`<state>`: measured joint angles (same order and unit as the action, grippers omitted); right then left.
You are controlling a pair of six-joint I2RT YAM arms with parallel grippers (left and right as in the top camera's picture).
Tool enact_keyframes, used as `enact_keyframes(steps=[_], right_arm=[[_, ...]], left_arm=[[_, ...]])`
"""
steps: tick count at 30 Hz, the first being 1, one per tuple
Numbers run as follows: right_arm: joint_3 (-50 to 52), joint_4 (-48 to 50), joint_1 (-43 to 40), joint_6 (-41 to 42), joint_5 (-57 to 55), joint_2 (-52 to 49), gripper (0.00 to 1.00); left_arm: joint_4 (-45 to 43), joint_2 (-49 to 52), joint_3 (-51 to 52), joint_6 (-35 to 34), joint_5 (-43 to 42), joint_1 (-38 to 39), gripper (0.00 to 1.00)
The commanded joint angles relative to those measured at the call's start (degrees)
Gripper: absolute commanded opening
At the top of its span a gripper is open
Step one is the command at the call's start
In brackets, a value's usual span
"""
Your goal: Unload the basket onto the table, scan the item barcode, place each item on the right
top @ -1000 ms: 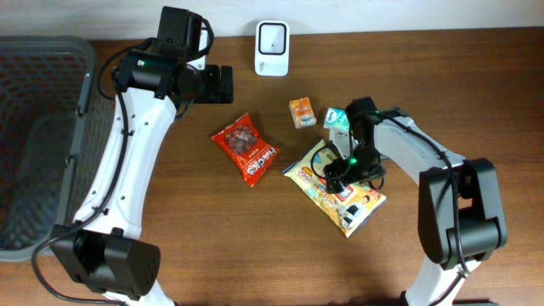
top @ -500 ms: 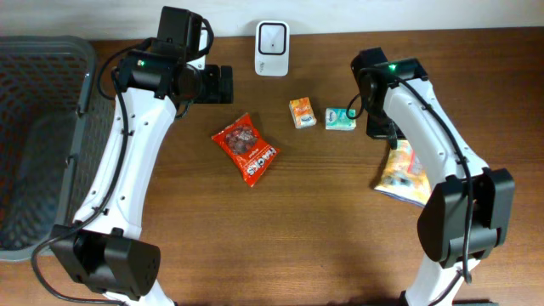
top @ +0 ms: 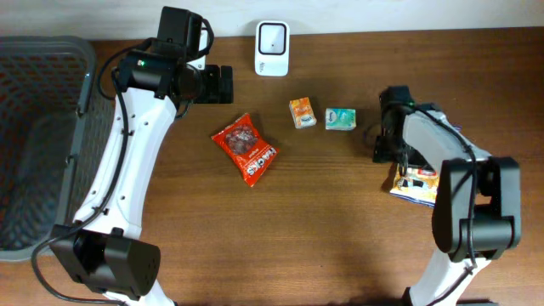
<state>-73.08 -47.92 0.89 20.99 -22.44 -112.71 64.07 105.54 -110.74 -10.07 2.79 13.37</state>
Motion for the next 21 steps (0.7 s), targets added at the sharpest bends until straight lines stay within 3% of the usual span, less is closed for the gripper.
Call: enact_keyframes(steps=[1,4,5,8,10,13,15,18,21], right_arm=[[5.99,4.5,-1.01,0.24,0.17,-1.09,0.8],[6.64,5.33,-1.01,0.24,1.33,-1.09,0.17],[6.64,5.33,-1.01,0.2,2.82,-1.09,0.04],[2.8,2.84,-0.94,-7.3,30.12,-1.01,0.04],[-6.38,-6.71,-0.96,-11.19,46.31,-0.63,0.04],[-14.21,-15.08,-0.96,-17.33,56.08,-0.35,0.04],[-14.25,-16.7,-1.92,-25.77,73.26,-0.37,0.04],[-12.87,-15.91,-8.39,-26.82,79.21,-0.44,0.04],[-5.33,-10.93,-15.28,-26.69,82.55,-2.01,0.04]], left_arm=[[0.13,-0.13,-0.04,0.35,-0.44,-0.04,0.99],[0.13,-0.13,-0.04,0.33,-0.44,-0.04,0.99],[0.13,-0.13,-0.04,0.35,-0.44,-0.04,0.99],[0.13,-0.13,-0.04,0.35,-0.44,-0.04,0.99],[0.11,-0.13,-0.04,0.35,-0.44,-0.04,0.99],[0.13,-0.13,-0.04,0.35,-0.44,-0.04,0.99],[0.13,-0.13,-0.04,0.35,-0.44,-0.04,0.99],[0.13,-0.13,-0.04,0.35,-0.44,-0.04,0.99],[0.11,-0.13,-0.04,0.33,-0.44,-0.02,0.99]])
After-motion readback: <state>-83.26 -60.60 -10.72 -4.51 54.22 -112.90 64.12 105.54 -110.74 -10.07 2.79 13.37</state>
